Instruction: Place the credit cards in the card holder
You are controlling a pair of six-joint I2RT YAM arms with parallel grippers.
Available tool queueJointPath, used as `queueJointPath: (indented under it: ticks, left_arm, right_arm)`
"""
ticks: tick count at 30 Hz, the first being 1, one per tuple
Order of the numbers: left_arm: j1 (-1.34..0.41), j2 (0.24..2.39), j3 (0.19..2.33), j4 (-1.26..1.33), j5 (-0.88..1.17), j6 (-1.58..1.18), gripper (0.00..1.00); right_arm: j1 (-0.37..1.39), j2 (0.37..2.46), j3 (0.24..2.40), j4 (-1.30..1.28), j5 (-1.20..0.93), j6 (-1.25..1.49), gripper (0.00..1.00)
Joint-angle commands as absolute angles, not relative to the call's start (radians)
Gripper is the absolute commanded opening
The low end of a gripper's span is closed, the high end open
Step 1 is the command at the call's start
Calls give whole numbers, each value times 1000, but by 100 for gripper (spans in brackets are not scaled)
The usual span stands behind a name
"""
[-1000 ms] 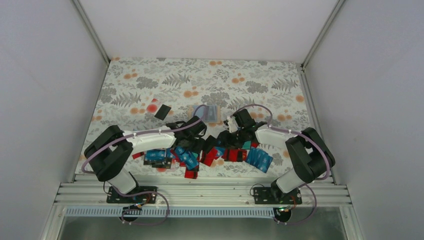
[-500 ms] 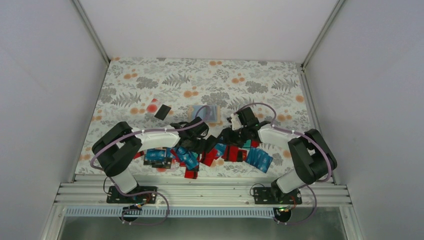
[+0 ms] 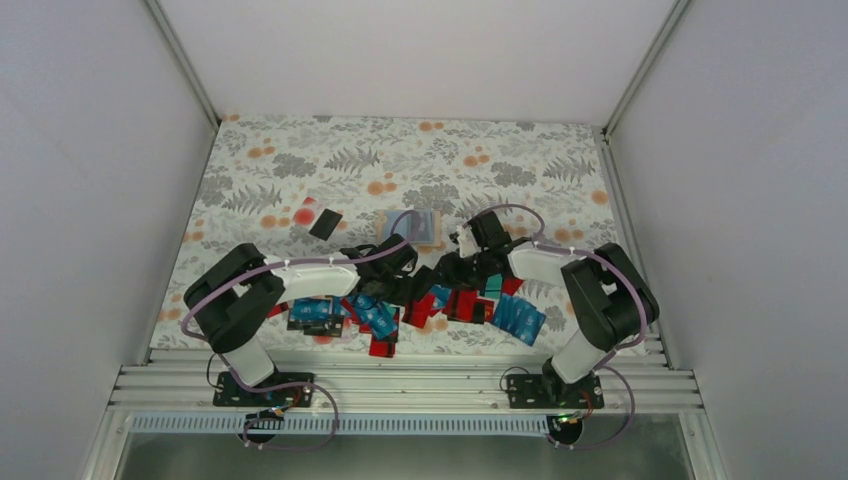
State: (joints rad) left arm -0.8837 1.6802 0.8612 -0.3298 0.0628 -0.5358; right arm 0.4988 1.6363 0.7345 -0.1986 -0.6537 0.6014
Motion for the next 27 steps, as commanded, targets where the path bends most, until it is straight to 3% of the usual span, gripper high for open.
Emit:
queueJointPath:
  ticks: [1,27]
  left_arm:
    - [-885,1736,818,-368,67,-539,4]
    - [-885,1749,809,-344,74,-535,4]
  right_arm:
    - [480,1647,749,-205,-592,608,49]
    - [451,1725,829,-230,-569,567,48]
